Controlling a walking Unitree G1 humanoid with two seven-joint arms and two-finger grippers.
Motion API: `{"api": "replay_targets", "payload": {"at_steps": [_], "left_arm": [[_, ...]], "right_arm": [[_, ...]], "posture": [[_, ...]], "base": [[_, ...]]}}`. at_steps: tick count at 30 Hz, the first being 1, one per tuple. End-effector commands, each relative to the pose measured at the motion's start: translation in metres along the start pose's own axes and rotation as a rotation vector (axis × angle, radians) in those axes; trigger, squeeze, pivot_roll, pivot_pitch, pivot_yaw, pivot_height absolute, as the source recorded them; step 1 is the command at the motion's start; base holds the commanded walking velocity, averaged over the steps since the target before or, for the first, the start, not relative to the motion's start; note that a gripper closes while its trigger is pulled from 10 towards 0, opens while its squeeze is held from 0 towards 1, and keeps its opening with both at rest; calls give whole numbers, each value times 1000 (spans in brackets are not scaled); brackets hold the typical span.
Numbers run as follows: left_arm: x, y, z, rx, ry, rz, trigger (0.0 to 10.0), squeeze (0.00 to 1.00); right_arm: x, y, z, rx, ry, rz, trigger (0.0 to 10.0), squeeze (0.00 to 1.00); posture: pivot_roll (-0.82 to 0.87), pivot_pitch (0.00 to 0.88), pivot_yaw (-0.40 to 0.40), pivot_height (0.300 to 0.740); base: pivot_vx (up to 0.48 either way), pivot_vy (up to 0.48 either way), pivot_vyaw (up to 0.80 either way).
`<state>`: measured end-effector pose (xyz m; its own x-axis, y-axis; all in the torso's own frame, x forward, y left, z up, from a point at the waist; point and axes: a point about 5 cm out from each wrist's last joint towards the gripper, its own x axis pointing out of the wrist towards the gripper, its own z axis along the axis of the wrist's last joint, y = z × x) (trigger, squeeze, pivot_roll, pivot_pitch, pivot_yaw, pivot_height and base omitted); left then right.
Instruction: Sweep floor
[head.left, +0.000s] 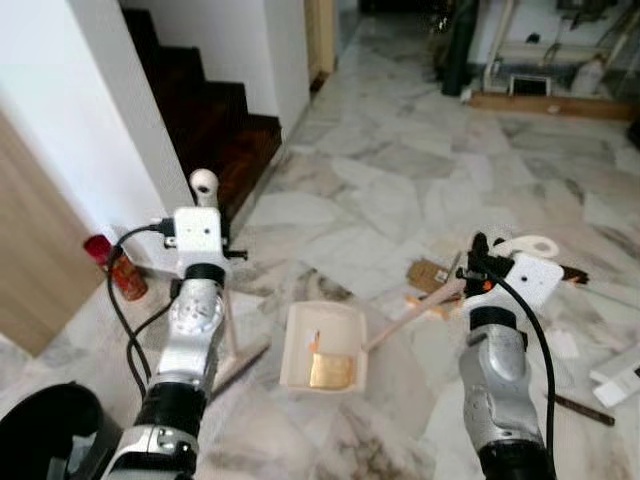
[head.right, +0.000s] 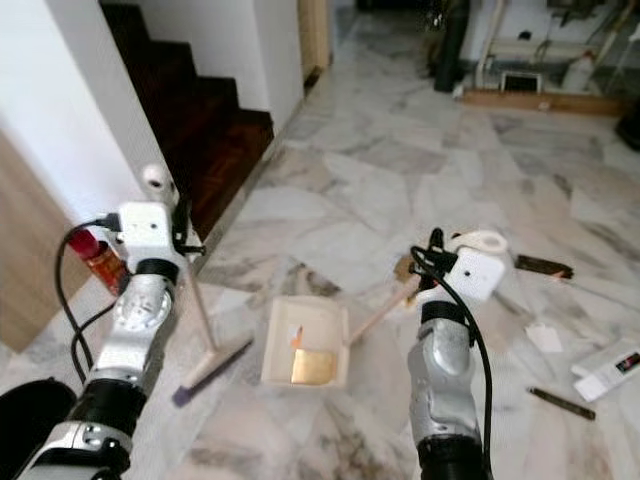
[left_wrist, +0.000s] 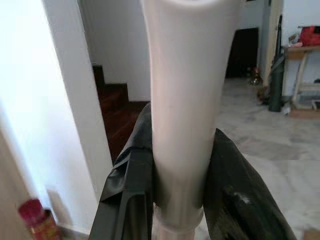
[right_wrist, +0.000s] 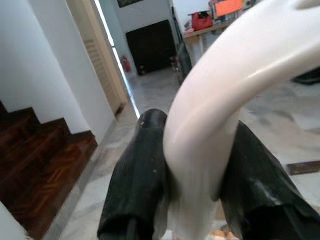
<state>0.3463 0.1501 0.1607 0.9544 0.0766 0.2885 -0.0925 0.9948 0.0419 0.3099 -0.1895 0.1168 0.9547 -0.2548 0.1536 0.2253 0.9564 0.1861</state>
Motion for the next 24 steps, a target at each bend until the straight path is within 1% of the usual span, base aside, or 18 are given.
{"api": "replay_targets", "payload": {"at_steps": [1,22,24], "left_arm": [[5,10,12,24,-53,17,10000,0],[4,7,11,17,-44,-2,10000,0],[4,6,11,16,-46,-9,10000,0]], "right_arm": [[5,10,14,21,-64,25,10000,0],[5,10,13,21,-56,25,10000,0],[5,10,13,21,-55,26,10000,0]], "posture": [[-30,15,40,740],[-28,16,39,740],[-28,15,38,740]], "base": [[0,326,0],[0,322,0],[0,0,0]]}}
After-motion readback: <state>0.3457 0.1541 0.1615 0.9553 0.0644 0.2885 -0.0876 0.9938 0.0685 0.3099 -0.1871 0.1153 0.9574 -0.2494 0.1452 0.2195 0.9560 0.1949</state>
